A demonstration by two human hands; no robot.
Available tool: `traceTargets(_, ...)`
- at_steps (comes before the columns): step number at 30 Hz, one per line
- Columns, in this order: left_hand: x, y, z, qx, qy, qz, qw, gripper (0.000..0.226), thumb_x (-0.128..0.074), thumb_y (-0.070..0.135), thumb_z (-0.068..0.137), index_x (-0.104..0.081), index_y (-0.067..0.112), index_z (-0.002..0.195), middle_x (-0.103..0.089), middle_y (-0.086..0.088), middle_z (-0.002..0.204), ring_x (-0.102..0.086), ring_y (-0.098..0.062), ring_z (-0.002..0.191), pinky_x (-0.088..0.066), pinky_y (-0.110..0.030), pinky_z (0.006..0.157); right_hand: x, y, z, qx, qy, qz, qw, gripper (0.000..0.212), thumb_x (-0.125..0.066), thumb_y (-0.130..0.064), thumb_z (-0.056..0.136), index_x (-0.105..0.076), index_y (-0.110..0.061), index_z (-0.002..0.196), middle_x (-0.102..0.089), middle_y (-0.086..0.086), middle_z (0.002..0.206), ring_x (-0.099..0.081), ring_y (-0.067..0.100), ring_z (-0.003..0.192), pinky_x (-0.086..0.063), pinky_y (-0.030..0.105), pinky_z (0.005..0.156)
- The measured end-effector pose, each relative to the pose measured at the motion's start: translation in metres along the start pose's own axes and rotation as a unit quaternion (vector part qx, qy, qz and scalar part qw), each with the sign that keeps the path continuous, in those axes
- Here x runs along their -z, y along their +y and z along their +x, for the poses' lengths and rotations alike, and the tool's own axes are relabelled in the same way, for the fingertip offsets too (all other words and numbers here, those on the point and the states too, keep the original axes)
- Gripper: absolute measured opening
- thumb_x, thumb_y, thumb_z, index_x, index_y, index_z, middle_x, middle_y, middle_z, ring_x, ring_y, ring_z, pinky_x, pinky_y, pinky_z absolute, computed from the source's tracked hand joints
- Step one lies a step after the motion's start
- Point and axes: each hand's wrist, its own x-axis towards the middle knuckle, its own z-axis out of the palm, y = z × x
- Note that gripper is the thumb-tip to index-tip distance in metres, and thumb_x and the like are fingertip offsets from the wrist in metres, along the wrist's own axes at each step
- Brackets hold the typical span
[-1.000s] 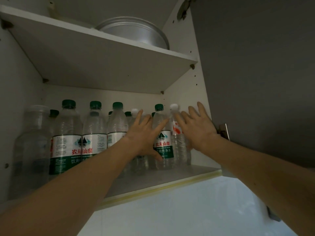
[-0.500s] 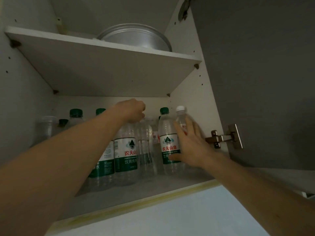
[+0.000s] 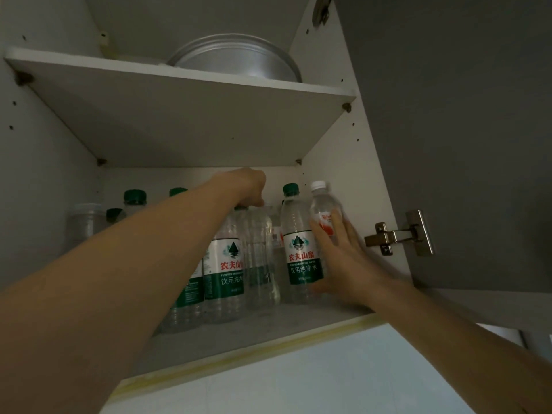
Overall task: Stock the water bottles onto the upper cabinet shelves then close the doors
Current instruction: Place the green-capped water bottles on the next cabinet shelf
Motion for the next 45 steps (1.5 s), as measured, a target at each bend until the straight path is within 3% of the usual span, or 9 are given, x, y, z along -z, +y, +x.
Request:
traceTargets(3, 0.003, 0.007, 0.004, -0.007, 0.015, -0.023, 1.0, 0.03, -0.064, 0.037, 0.096, -0.061, 0.007, 0.092, -0.064, -0.001, 0.077, -0.061, -0.016, 0.072, -0.051, -0.035, 0.073, -0.003, 0.003, -0.004, -0.012, -0.005, -0.007, 1.0, 0.131, -0.084, -0.036, 0.077, 0.022, -0.037, 0.154, 0.041, 0.003, 0.157, 0.029, 0.029, 0.149, -0.007, 0.059, 0.122)
traceTargets(8, 0.007, 0.007, 0.002, -0.013, 0.004, -0.048, 0.999, 0.03, -0.059, 0.035, 0.099, -0.056, 0.014, 0.078, -0.069, 0.001, 0.074, -0.065, -0.012, 0.069, -0.046, -0.028, 0.059, -0.003, 0.0, -0.005, -0.02, -0.012, -0.016, 1.0, 0.129, -0.082, -0.028, 0.081, 0.024, -0.031, 0.154, 0.041, 0.007, 0.157, 0.03, 0.03, 0.148, -0.009, 0.058, 0.123)
traceTargets(12, 0.009, 0.005, -0.003, -0.02, 0.014, -0.08, 0.996, 0.03, -0.058, 0.033, 0.1, -0.068, 0.008, 0.087, -0.068, 0.002, 0.073, -0.064, -0.013, 0.069, -0.04, -0.024, 0.055, -0.005, -0.002, -0.003, -0.023, -0.017, -0.028, 0.999, 0.13, -0.083, -0.027, 0.08, 0.023, -0.031, 0.155, 0.04, 0.013, 0.157, 0.028, 0.035, 0.148, -0.009, 0.058, 0.122)
traceTargets(24, 0.0, 0.001, -0.019, -0.029, 0.097, -0.061, 0.993, 0.046, -0.058, 0.049, 0.096, -0.064, 0.006, 0.112, -0.068, -0.009, 0.099, -0.064, -0.024, 0.088, -0.054, -0.039, 0.082, -0.008, -0.002, 0.0, -0.024, -0.028, -0.041, 0.999, 0.124, -0.08, -0.031, 0.082, 0.019, -0.032, 0.156, 0.04, 0.013, 0.157, 0.026, 0.037, 0.148, -0.011, 0.059, 0.121)
traceTargets(27, 0.0, -0.002, -0.037, -0.048, 0.097, -0.063, 0.992, 0.064, -0.059, 0.058, 0.092, -0.05, 0.013, 0.137, -0.058, -0.011, 0.131, -0.057, -0.027, 0.113, -0.049, -0.044, 0.095, -0.008, -0.003, 0.0, -0.025, -0.02, -0.036, 0.999, 0.121, -0.081, -0.033, 0.081, 0.014, -0.033, 0.157, 0.037, 0.012, 0.159, 0.024, 0.039, 0.149, -0.012, 0.059, 0.12)
traceTargets(30, -0.003, -0.016, -0.062, -0.072, 0.106, -0.037, 0.991, 0.103, -0.065, 0.072, 0.077, -0.019, 0.025, 0.156, -0.032, -0.012, 0.156, -0.033, -0.032, 0.141, -0.032, -0.051, 0.112, -0.007, -0.007, 0.001, -0.021, 0.002, -0.029, 0.999, 0.124, -0.083, -0.044, 0.077, 0.012, -0.034, 0.156, 0.029, 0.01, 0.162, 0.02, 0.04, 0.15, -0.01, 0.061, 0.119)
traceTargets(33, -0.012, -0.041, -0.09, -0.063, 0.087, 0.027, 0.994, 0.137, -0.071, 0.084, 0.055, 0.012, 0.038, 0.155, -0.001, -0.006, 0.164, -0.006, -0.036, 0.149, -0.011, -0.055, 0.119, -0.003, -0.014, 0.005, 0.018, 0.023, -0.057, 0.998, 0.136, -0.082, -0.063, 0.066, 0.02, -0.039, 0.153, 0.023, 0.007, 0.163, 0.02, 0.039, 0.15, -0.007, 0.063, 0.118)
traceTargets(36, -0.025, -0.064, -0.107, -0.038, 0.04, 0.058, 0.997, 0.152, -0.071, 0.088, 0.046, 0.032, 0.04, 0.147, 0.019, -0.008, 0.164, 0.009, -0.038, 0.151, 0.004, -0.059, 0.12, -0.003, -0.024, 0.012, 0.047, 0.007, -0.08, 0.996, 0.146, -0.081, -0.07, 0.06, 0.038, -0.048, 0.142, 0.032, 0.003, 0.161, 0.027, 0.034, 0.148, -0.001, 0.063, 0.116)
traceTargets(45, -0.039, -0.063, -0.113, -0.051, 0.025, 0.056, 0.997, 0.142, -0.065, 0.091, 0.051, 0.024, 0.041, 0.15, -0.014, -0.016, 0.164, -0.001, -0.035, 0.152, 0.017, -0.059, 0.114, -0.015, -0.036, 0.023, 0.047, 0.003, -0.108, 0.993, 0.141, -0.076, -0.074, 0.063, 0.035, -0.047, 0.145, 0.033, 0.005, 0.161, 0.027, 0.039, 0.148, 0.013, 0.056, 0.104)
